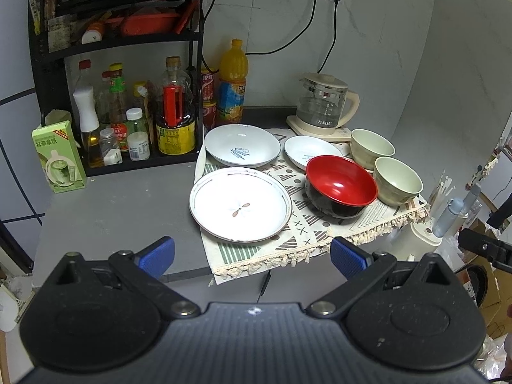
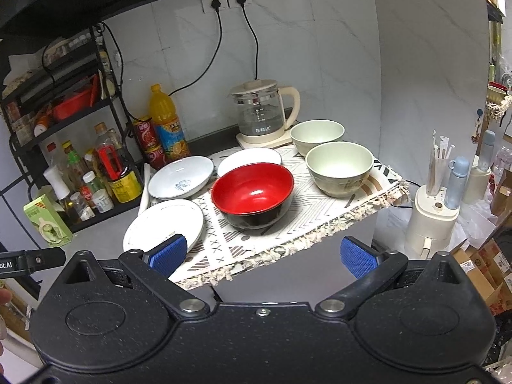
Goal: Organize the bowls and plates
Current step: 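Move the right gripper to the rim of the large pale green bowl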
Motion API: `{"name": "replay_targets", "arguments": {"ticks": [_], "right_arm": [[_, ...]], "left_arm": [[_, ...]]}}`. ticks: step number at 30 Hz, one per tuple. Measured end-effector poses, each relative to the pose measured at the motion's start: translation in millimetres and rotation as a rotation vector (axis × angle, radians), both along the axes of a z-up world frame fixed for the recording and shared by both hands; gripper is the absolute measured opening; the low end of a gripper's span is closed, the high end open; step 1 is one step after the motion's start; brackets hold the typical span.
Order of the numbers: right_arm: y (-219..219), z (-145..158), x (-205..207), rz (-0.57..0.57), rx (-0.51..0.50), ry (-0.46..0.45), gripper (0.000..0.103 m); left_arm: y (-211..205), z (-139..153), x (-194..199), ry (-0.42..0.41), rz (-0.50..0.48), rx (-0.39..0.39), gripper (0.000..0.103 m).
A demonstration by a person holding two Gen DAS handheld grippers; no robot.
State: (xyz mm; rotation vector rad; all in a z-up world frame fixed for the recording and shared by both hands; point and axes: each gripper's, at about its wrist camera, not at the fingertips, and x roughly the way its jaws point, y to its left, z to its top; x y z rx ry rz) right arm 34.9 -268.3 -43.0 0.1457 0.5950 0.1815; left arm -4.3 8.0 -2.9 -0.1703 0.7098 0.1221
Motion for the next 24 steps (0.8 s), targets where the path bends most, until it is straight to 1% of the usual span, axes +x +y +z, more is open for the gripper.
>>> {"name": "replay_targets", "arguments": {"ticks": [7,11,13,16,18,24], "right_arm": [[-9,-5,24,-0.007,-0.019,0.005,0.103],[-17,-10,41,-0.007,-0.009,0.017,0.103],[-19,-13,49,-0.011,-0.007,0.024,0.103],[-26,-15,63,-0.025,0.005,0.025,0.103],[-29,-18,74,-0.036,-0.006,0.032,0.103],[-44,-24,107,-0.05,0.004,0.069,0.103]], "left_arm": [[-6,-6,20,-0.001,-0.013,-0.001,0.102],[-10,-8,42,0.017,-0.006,0.002,0.102],[-11,-8,51,0.002,-0.011,-0.005,0.102],[-14,-9,68,0.012,-0.014,0.002,0.102],[-18,-11,80,0.018,-0.024,-0.006,0.102],[-32,-18,117,0.024,-0.052,-0.024,0.102]]}}
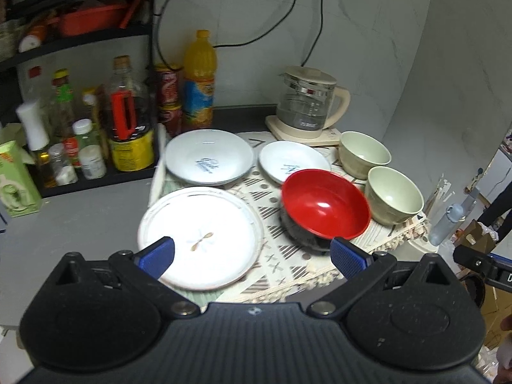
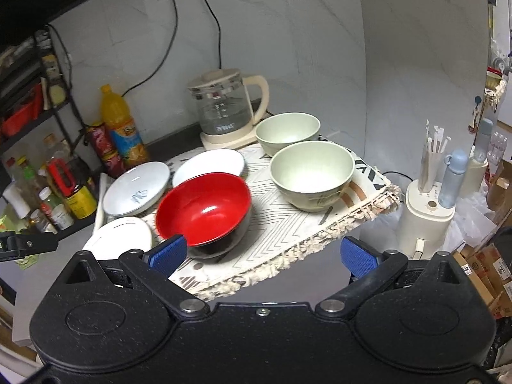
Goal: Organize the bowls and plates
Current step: 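Move the right gripper to the rim of the large pale green bowl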
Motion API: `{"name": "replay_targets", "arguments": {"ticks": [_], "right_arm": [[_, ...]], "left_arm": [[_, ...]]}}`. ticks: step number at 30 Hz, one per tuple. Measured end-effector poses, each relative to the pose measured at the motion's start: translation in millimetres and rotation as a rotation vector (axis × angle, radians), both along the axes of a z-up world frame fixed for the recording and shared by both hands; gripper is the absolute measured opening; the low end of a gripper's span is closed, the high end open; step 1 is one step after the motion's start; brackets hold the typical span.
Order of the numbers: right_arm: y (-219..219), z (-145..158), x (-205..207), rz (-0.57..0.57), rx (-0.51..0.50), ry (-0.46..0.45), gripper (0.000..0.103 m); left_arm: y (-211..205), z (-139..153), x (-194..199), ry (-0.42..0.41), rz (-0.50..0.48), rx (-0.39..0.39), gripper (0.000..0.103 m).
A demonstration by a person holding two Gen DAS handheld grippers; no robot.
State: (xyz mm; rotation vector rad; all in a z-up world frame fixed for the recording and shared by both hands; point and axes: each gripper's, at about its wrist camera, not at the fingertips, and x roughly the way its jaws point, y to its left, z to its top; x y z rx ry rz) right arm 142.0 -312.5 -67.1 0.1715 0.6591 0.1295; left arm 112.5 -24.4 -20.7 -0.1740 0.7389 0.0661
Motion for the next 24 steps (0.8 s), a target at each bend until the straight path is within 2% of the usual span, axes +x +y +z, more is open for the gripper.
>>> {"name": "replay_targets", "arguments": {"ticks": [11,15,19,24], "right_arm": [[-29,-15,63,-0.02,-0.005,0.044,0.102],[-43,-20,86,-0.02,0.025,0.063,0.096],[-54,-27,106,-0.034,0.05,0.086,0.095],[-61,-35,127,-0.067,0.052,0.104,0.093]], "left_arm": [[-30,-17,78,0.047,-0.037,-0.034,0.102],[-43,-23,107,0.06,-0.056,-0.052,0.1],[-55,-28,136,0.078,-0.077,-0.073,0.1],[-70,-32,171,0.098,-0.124,-0.061,0.099]]}}
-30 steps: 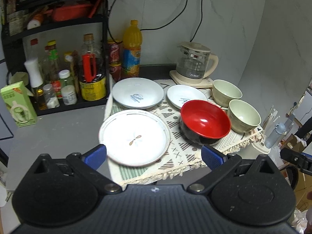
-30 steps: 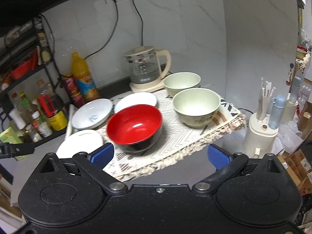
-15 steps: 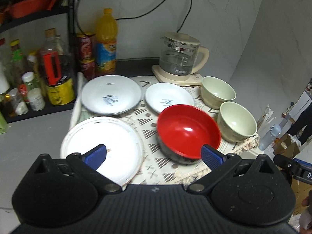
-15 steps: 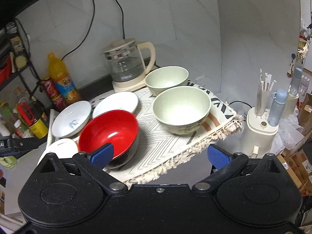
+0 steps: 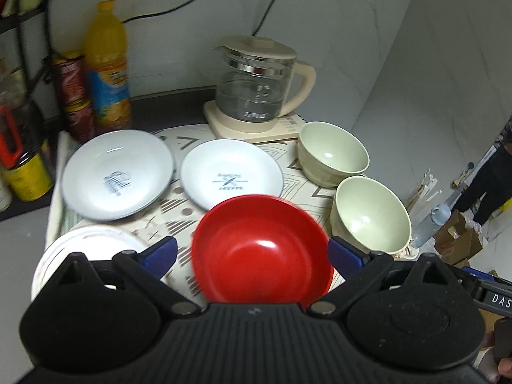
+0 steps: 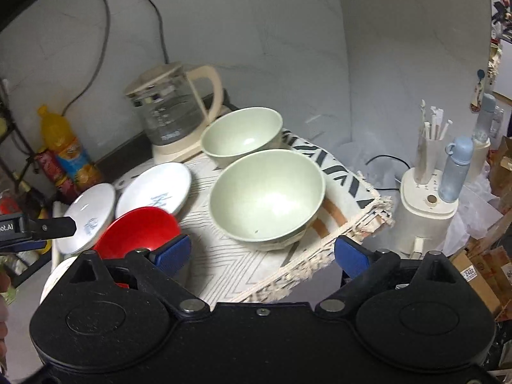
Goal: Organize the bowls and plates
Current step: 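Move the right gripper to the rim of the large pale green bowl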
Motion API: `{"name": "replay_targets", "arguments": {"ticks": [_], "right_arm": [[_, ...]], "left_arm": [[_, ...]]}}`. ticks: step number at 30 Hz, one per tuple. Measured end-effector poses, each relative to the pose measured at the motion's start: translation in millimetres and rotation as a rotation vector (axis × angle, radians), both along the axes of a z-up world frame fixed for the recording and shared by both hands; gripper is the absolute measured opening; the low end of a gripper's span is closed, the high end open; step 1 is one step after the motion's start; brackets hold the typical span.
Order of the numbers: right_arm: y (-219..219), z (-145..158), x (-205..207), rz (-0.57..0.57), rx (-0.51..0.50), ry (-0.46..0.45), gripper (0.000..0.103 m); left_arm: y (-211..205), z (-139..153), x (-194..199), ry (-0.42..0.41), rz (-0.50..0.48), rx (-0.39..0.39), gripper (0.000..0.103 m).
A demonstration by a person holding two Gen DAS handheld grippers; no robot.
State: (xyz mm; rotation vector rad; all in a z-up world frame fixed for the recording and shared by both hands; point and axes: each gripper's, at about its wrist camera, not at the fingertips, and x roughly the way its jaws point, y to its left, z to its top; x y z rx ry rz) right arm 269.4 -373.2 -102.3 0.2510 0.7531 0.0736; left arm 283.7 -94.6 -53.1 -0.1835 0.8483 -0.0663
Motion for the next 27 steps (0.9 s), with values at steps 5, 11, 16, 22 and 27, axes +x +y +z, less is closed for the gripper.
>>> {"name": "replay_targets", "arguments": {"ticks": [5,11,16,22,27], "right_arm": [[-7,-9,22,-0.035,0.006,0.043,0.088],[-14,-18,44,-0.074,0.0,0.076,0.08],[-17,-23,57,-0.117,-0.017,0.111,0.079],[-25,-32,67,-0.158,-0.001,0.146,0.079],[-30,-40,77,-0.176,0.026,0.172,0.079]], "left_arm": [[-11,-7,34,0.025,-0.041,-0.008,0.097],[-30,-21,75,0.055,-0.106,-0.01,0.093],[-50,-32,104,0.079,-0.177,-0.009,0.092],[-76,-42,129,0.12,-0.256,0.004,0.091],[-95,-52,145,0.153,-0.31,0.005,0.091]]}}
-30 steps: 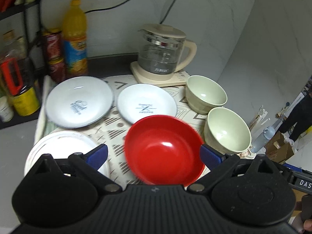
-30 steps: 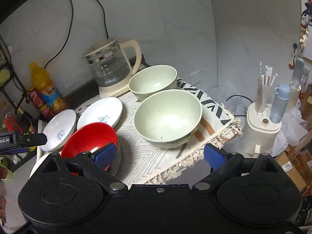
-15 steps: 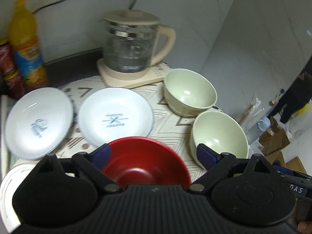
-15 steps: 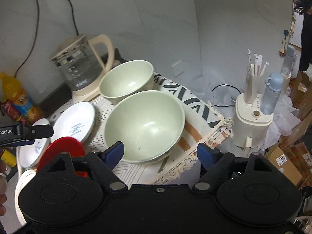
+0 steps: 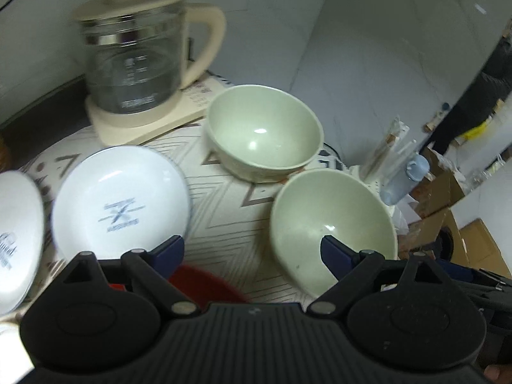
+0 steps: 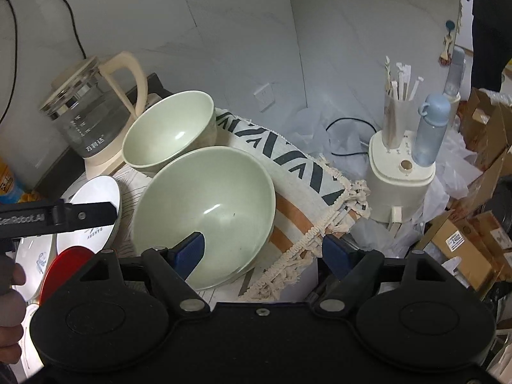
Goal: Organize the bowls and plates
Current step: 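Move the right gripper to the rim of the large pale green bowl, then close the right gripper on the large pale green bowl's rim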
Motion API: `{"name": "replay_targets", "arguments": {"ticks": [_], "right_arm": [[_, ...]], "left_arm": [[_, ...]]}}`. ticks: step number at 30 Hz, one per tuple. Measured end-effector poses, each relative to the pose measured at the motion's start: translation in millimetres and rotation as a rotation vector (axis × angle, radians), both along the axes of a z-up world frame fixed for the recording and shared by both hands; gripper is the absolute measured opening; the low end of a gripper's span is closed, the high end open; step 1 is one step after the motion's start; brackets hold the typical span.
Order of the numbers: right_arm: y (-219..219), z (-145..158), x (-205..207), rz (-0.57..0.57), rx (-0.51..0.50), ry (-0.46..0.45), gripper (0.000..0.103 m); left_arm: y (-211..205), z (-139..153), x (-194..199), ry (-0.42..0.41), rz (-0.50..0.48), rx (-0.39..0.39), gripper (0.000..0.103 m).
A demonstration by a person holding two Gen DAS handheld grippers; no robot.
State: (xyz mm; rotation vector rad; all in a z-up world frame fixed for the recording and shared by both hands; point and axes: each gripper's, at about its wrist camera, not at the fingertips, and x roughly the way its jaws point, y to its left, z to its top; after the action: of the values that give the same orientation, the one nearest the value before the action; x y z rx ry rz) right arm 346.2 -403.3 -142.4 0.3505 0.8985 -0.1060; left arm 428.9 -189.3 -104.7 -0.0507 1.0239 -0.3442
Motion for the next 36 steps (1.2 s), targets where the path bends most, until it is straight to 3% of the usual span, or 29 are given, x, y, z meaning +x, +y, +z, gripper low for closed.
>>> {"name": "replay_targets", "arguments": {"ticks": [8,13,17,23,26,28,33,35,36], "right_arm": [[-5,-21,21,0.008,0.054,0.046,0.081],[-6,-26,30,0.031,0.047,0.054,0.089],[-8,-31,36,0.054,0.053,0.072,0.089],[-7,-37,40,0.098,0.043,0.09,0.089],[-8,-42,40,0.113,0.042,0.105,0.081],[-9,-47,41,0.12,0.046,0.12,0.068],[-7,-54,43,0.156,0.068,0.136,0.049],[-4,-55,46,0.178,0.064,0.146,0.036],[-3,-56,48,0.187,0.066,0.149,0.027]], "left_arm": [[-24,-20,28,0.032,-0.021,0.024,0.091],[-39,-29,44,0.087,-0.034,0.06,0.092],[-53,-29,49,0.095,-0.067,0.123,0.092],[-62,-37,53,0.125,-0.049,0.151,0.092],[-61,-42,52,0.14,-0.029,0.139,0.092],[-62,-43,50,0.109,-0.021,0.176,0.092],[-64,-50,47,0.095,-0.031,0.228,0.091],[-66,-53,45,0.104,-0.042,0.242,0.083],[-65,-55,46,0.118,-0.042,0.247,0.072]]}}
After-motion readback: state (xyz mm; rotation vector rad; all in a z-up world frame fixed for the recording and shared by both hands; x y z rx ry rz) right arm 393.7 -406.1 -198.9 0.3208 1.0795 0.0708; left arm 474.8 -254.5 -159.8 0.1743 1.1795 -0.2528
